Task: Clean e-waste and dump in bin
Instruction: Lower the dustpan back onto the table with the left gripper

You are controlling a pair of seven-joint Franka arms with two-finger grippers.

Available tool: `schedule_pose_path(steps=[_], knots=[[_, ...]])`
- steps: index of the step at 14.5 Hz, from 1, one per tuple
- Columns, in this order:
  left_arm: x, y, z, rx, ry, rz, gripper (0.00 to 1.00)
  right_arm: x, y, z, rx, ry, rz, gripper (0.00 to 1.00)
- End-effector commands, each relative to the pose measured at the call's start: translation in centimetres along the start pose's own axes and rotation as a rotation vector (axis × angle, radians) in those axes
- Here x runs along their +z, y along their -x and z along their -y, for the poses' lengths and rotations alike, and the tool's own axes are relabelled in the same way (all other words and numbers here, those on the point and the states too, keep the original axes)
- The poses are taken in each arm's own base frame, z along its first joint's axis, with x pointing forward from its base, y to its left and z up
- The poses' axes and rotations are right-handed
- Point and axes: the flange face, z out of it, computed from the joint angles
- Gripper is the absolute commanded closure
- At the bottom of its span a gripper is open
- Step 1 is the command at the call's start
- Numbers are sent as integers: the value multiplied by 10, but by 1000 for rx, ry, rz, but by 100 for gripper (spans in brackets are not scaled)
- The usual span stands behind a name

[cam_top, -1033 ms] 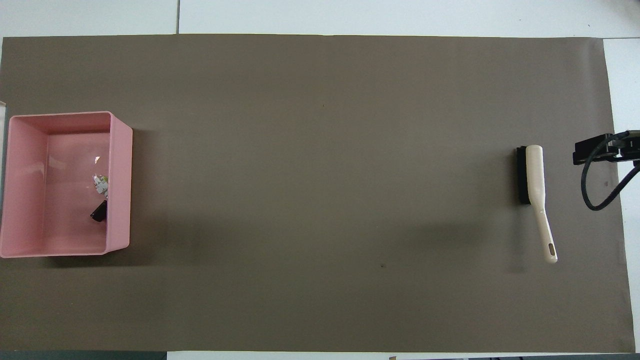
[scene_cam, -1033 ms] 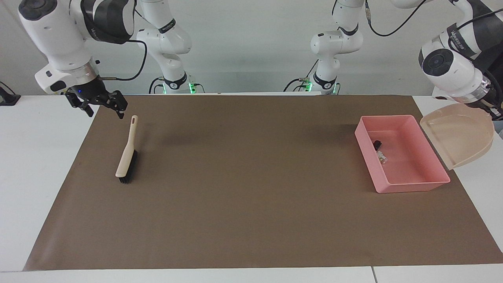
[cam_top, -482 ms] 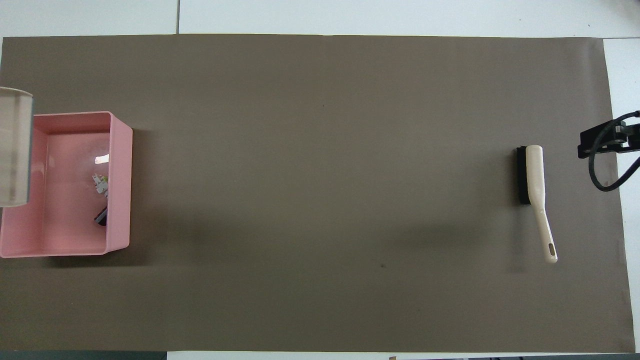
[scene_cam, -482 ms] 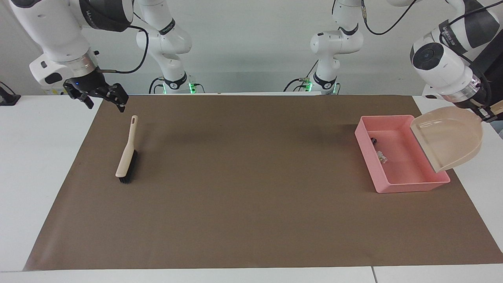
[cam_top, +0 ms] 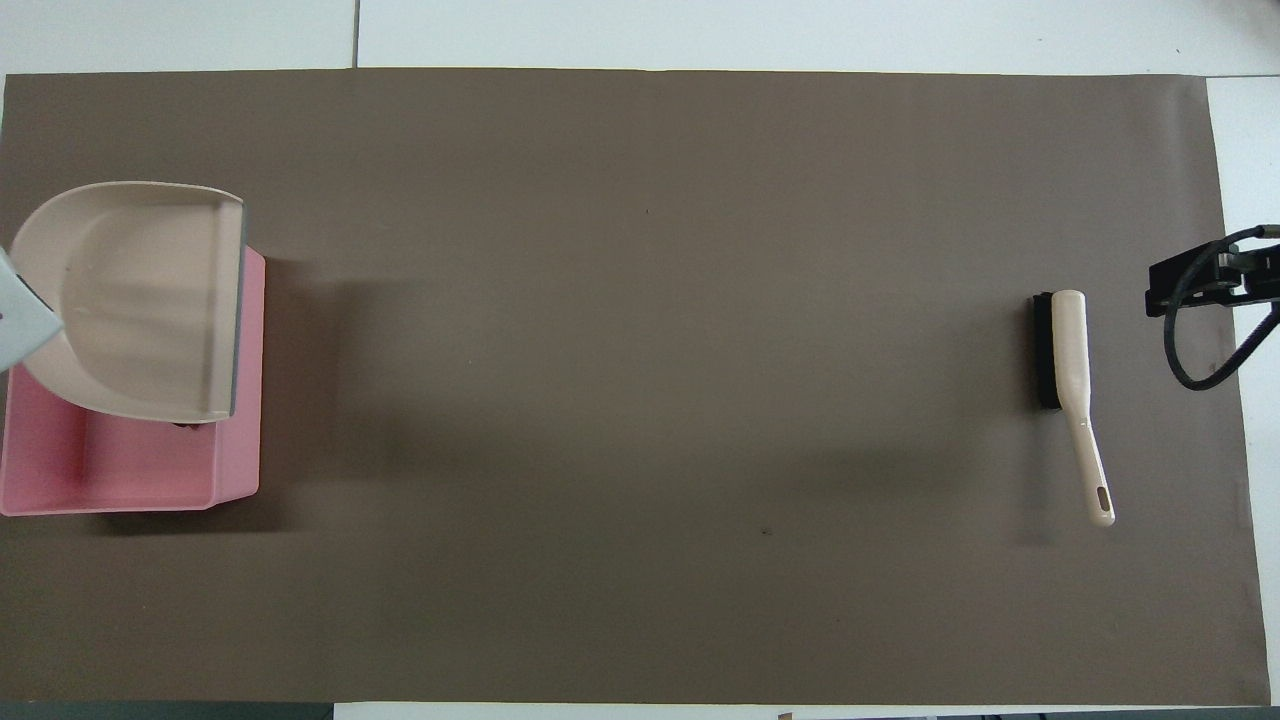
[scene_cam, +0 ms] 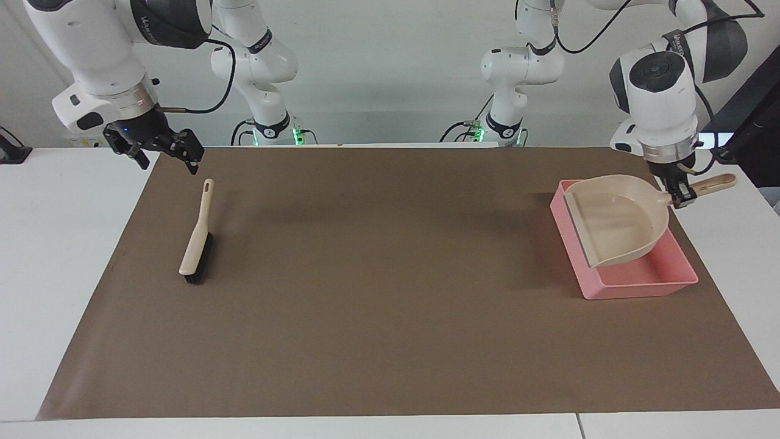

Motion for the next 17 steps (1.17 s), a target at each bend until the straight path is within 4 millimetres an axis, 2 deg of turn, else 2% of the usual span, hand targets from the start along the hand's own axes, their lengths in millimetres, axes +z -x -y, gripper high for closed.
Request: schedule_pose_path(steps=[1,2,4,5,8,10,13,15,17], knots=[[6,-51,10,57,43,-90,100,-3,3,1,-3,0,-1,0],[4,-83,13,91,53,-124,100,-3,4,2,-4,0,2,0],[1,-121,13,79,66,-184,100,-5,5,5,-10,0,0,0],[-1,-154,14,88,65,-179,100,-5,6,11,-21,2,1,0],[-5,-212,-2,51,61,-174,100,-3,6,4,-7,1,6,0],[0,-235,-4,73,26,-189,100,-3,6,2,-4,1,4,0],[30,-266,3,78,30,-192,100,-3,6,-2,2,0,4,0],[35,-276,6,83,20,-196,100,-1,6,-10,15,0,8,0],[38,-282,6,80,26,-194,100,-2,6,-5,6,1,9,0]])
